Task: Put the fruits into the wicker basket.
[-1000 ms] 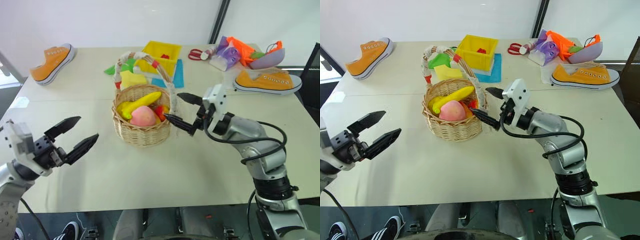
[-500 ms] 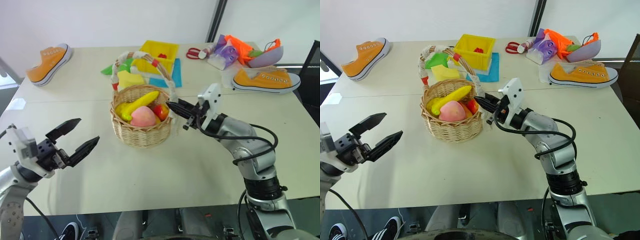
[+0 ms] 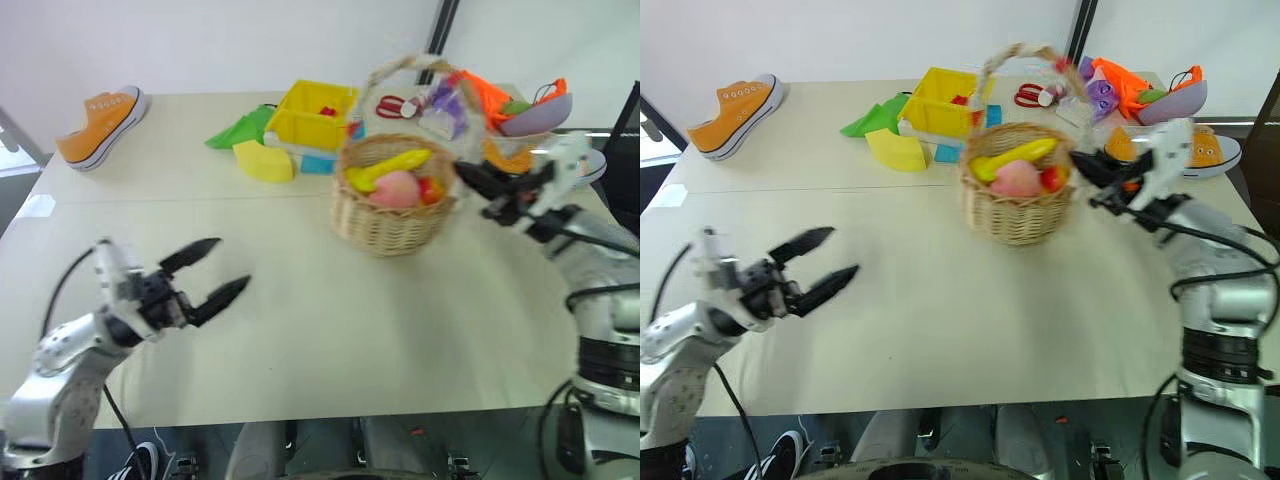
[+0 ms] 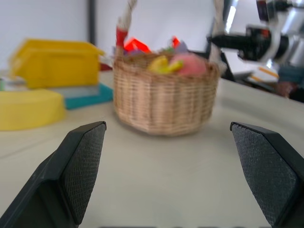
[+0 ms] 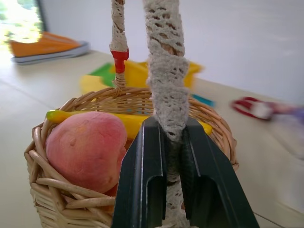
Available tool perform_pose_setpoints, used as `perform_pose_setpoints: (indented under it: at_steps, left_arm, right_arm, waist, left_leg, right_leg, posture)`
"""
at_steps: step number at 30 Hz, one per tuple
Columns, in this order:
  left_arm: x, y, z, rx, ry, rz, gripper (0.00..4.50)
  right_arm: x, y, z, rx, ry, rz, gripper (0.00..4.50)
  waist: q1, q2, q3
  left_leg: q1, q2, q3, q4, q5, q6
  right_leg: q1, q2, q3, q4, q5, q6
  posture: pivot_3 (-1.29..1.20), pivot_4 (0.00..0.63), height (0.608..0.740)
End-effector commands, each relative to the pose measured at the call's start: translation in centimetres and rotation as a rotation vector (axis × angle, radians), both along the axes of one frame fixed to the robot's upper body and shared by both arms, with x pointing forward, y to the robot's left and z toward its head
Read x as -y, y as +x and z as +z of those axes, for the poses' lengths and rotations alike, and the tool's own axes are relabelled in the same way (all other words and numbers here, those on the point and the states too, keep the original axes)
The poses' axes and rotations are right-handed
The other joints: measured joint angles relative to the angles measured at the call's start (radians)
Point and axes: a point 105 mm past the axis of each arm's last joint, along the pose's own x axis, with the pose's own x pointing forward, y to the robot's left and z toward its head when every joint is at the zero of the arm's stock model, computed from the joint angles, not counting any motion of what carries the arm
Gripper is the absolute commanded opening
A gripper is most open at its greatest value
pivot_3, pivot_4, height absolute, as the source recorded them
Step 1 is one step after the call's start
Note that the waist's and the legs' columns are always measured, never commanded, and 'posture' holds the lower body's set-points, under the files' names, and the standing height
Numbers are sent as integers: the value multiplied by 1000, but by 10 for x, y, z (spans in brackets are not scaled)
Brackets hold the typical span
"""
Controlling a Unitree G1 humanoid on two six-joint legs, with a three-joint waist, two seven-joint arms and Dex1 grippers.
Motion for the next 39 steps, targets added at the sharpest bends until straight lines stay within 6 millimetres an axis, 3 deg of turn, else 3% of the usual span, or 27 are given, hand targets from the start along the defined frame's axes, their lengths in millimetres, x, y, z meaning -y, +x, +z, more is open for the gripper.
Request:
perform_pose_setpoints:
  at_steps: [1, 9, 17, 21, 26, 31, 33, 36, 39]
  left_arm:
    - [17, 0, 2, -16, -12, -108, 4500]
    - [36, 23, 6, -5, -29, -231, 4500]
    - [40, 30, 4, -9, -28, -257, 4500]
    - [37, 34, 4, -5, -26, -243, 4500]
    - [35, 34, 4, -4, -35, -227, 4500]
    - [31, 35, 3, 6, -30, -192, 4500]
    - [29, 36, 2, 5, -31, -182, 4500]
    - [24, 37, 2, 3, -34, -160, 4500]
    - [20, 39, 2, 3, -42, -133, 4500]
  right_arm:
    - [25, -16, 17, 80, -20, -49, 23]
    - [77, -46, 8, 129, -25, -316, 23]
    - [94, -59, -7, 124, -84, -434, 23]
    - [89, -59, -11, 123, -44, -405, 1834]
    - [99, -59, 6, 262, -26, -545, 4432]
    - [90, -67, 17, 438, -74, -716, 4475]
    - [81, -76, 20, 500, -10, -762, 4475]
    - [58, -89, 34, 613, -11, -789, 4475]
    - [25, -86, 45, 682, -68, -731, 4475]
  waist:
    - [-2, 0, 0]
    - [2, 4, 0]
    - [-1, 4, 0]
    - [0, 4, 0]
    - [0, 4, -1]
    - [1, 5, -1]
    - [1, 5, -1]
    - [1, 5, -1]
    - [-3, 5, -1]
  left_leg:
    - [0, 0, 0, 0, 0, 0]
    - [1, 1, 0, 6, 0, 1]
    - [2, 1, 0, 9, 0, 1]
    - [3, 1, 0, 10, 0, 1]
    - [3, 1, 0, 10, 0, 1]
    - [3, 1, -1, 10, 0, 1]
    - [2, 1, -1, 9, 0, 1]
    - [2, 1, -1, 9, 0, 1]
    - [3, 1, 0, 10, 0, 1]
  right_leg:
    - [0, 0, 0, 0, 0, 0]
    - [3, 2, 0, 3, 0, 1]
    - [5, 3, 0, 5, 0, 1]
    - [5, 3, 0, 6, 0, 1]
    - [6, 2, 0, 6, 0, 1]
    - [5, 3, 0, 7, 0, 1]
    - [4, 3, 0, 7, 0, 1]
    - [4, 3, 0, 7, 0, 1]
    - [4, 3, 1, 8, 0, 1]
  posture:
    - [0, 150, 740]
    - [0, 150, 740]
    - [0, 150, 740]
    - [0, 150, 740]
    - [0, 150, 740]
    - [0, 150, 740]
    - [0, 150, 740]
    - [0, 150, 740]
    - [0, 150, 740]
